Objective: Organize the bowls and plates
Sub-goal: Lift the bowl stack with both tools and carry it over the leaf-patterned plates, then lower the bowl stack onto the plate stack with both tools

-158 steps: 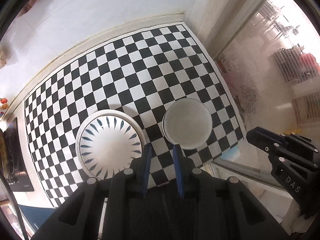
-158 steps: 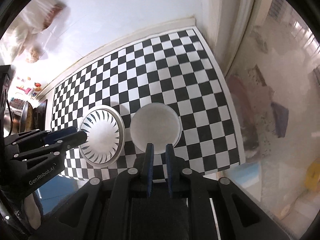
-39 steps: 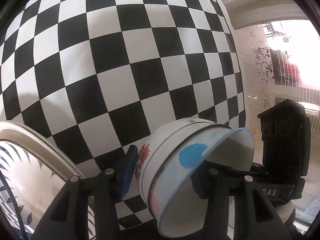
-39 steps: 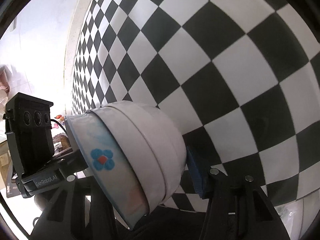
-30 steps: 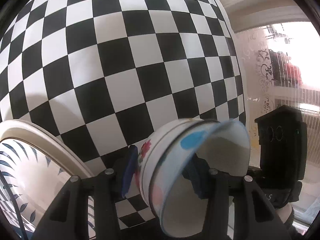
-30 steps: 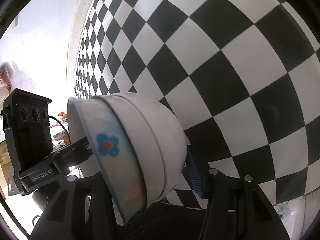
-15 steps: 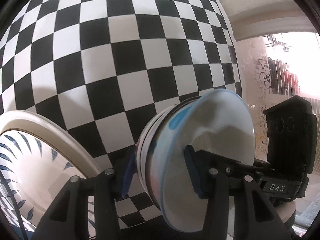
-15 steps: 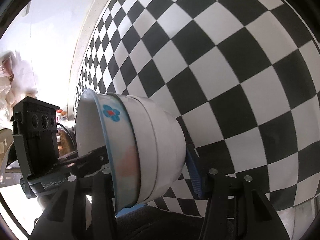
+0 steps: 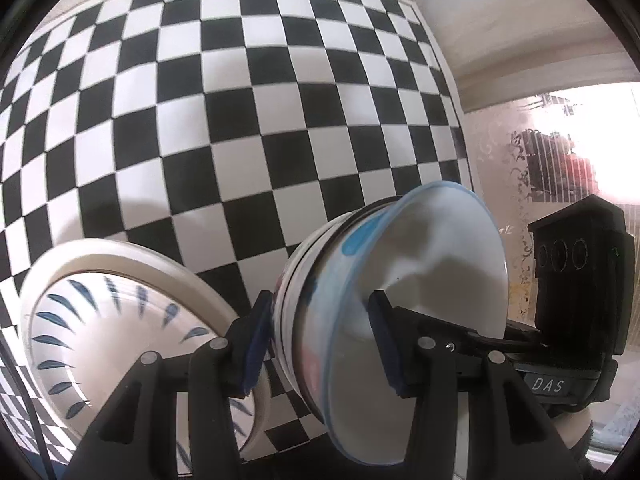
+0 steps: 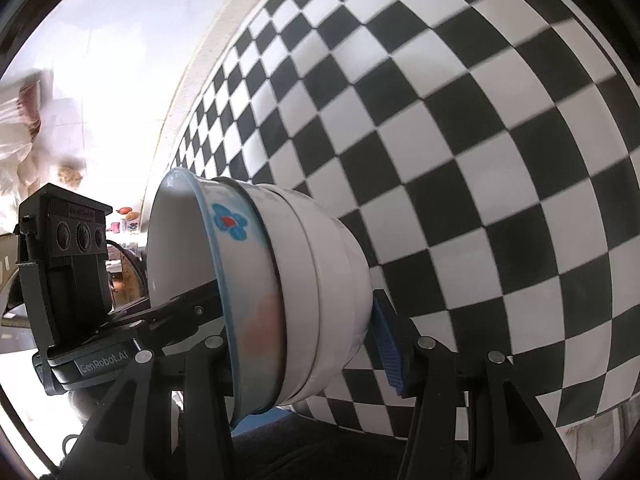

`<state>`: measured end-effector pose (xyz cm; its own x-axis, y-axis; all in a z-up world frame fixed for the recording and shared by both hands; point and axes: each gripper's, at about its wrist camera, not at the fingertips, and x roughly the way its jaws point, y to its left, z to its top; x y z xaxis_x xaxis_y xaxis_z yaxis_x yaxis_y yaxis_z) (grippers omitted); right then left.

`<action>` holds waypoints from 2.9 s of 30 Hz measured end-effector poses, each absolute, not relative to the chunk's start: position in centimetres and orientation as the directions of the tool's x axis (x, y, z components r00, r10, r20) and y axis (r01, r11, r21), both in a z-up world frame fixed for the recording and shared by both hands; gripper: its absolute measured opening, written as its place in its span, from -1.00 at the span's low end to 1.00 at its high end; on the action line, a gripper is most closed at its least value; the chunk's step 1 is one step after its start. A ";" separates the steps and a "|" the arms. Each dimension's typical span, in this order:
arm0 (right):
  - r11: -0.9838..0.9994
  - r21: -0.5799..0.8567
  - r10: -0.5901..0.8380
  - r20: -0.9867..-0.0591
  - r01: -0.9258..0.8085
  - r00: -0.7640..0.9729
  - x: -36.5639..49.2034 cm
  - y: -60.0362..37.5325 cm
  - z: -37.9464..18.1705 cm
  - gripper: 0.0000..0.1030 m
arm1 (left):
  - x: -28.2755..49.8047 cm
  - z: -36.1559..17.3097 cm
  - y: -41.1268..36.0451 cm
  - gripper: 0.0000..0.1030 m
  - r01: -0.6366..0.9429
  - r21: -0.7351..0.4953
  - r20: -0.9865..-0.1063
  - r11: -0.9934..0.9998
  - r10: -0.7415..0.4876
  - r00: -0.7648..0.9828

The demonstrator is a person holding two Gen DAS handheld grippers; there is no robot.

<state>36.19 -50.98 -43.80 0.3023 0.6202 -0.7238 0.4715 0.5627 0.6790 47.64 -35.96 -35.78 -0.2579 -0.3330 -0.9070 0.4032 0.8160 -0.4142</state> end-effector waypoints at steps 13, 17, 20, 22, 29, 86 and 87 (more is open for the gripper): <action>0.601 0.710 0.654 -0.701 0.367 0.284 40.8 -44.1 -40.0 0.03 | 49.2 -31.7 -29.3 -0.14 0.359 -0.404 -0.915 0.841 -0.364 -0.175; 0.610 0.721 0.674 -0.691 0.331 0.262 40.7 -42.0 -40.0 0.03 | 49.3 -30.9 -26.8 -0.14 0.336 -0.392 -0.920 0.856 -0.365 -0.145; 0.618 0.723 0.688 -0.687 0.310 0.233 41.4 -39.5 -40.2 0.03 | 49.3 -30.8 -24.9 -0.14 0.314 -0.385 -0.923 0.868 -0.362 -0.130; 0.624 0.723 0.694 -0.687 0.297 0.216 41.5 -38.5 -40.5 0.03 | 49.2 -30.9 -23.7 -0.14 0.296 -0.379 -0.925 0.877 -0.359 -0.121; 0.641 0.716 0.707 -0.691 0.275 0.150 41.5 -35.5 -42.3 0.03 | 49.0 -32.7 -21.2 -0.14 0.237 -0.367 -0.930 0.900 -0.346 -0.124; 0.773 0.576 0.573 -0.814 0.266 0.099 40.5 -33.0 -42.1 0.02 | 46.1 -33.3 -18.5 -0.15 0.215 -0.253 -0.967 0.943 -0.241 -0.080; 0.783 0.565 0.558 -0.823 0.260 0.108 40.4 -33.1 -41.5 0.02 | 46.1 -33.0 -18.4 -0.15 0.217 -0.238 -0.971 0.947 -0.229 -0.066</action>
<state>40.44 -33.11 -41.50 0.1080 0.5580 -0.8228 0.2601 0.7830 0.5651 46.09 -18.35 -32.96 -0.0664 -0.2287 -0.9712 0.2168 0.9468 -0.2378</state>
